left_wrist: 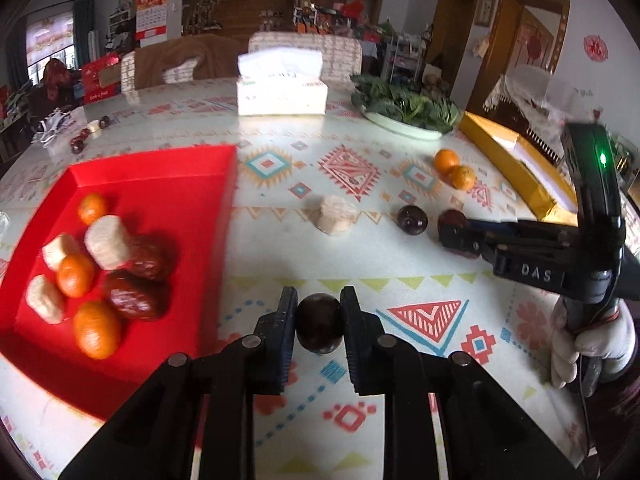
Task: Organize fruits
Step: 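Grasp a dark round fruit with left tool while right tool grasps a dark red date, then release the dark fruit into the red tray with left tool while right tool drops the date there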
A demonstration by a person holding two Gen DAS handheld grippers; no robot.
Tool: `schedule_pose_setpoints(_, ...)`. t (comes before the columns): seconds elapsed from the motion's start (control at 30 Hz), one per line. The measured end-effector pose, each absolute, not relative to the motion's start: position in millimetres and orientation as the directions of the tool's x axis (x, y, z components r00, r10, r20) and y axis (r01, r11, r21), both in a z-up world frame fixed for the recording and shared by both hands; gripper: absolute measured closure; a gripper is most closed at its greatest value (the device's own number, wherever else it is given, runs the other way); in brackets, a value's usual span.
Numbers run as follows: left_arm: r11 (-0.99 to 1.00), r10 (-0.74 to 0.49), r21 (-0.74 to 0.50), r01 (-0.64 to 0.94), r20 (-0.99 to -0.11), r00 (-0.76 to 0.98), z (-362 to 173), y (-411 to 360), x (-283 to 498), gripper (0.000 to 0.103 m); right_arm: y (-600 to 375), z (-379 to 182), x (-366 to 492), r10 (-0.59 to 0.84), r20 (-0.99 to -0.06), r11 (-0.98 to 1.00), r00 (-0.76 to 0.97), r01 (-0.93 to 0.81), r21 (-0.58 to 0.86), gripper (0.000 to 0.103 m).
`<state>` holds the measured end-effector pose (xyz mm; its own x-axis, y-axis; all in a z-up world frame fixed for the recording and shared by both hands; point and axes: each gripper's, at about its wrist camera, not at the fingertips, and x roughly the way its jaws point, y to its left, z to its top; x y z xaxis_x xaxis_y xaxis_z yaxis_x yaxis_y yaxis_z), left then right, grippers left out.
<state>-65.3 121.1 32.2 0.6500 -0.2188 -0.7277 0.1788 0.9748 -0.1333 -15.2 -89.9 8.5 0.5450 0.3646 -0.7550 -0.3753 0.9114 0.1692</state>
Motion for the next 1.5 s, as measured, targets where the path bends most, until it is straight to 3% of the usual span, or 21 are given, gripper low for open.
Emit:
schedule_pose_setpoints(0.3,0.972,-0.225,-0.203,0.119,-0.656,0.721,59.1,171.1,-95.0,0.082,-75.2,48.5,-49.2,0.444,-0.708,0.882,0.549,-0.405,0.239,0.067)
schedule_pose_setpoints(0.7,0.925,-0.127,-0.355,-0.134,-0.623,0.772,59.5,302.3,-116.7,0.082,4.4,79.4,-53.2,0.627,-0.656,0.763,0.420,-0.503,0.407,0.067)
schedule_pose_setpoints(1.5,0.934,-0.165,-0.342,-0.102,-0.668,0.726,30.0,315.0,-71.5,0.081,157.4,24.6,49.4,0.536,-0.790,0.794,0.298,-0.495,0.352,0.067)
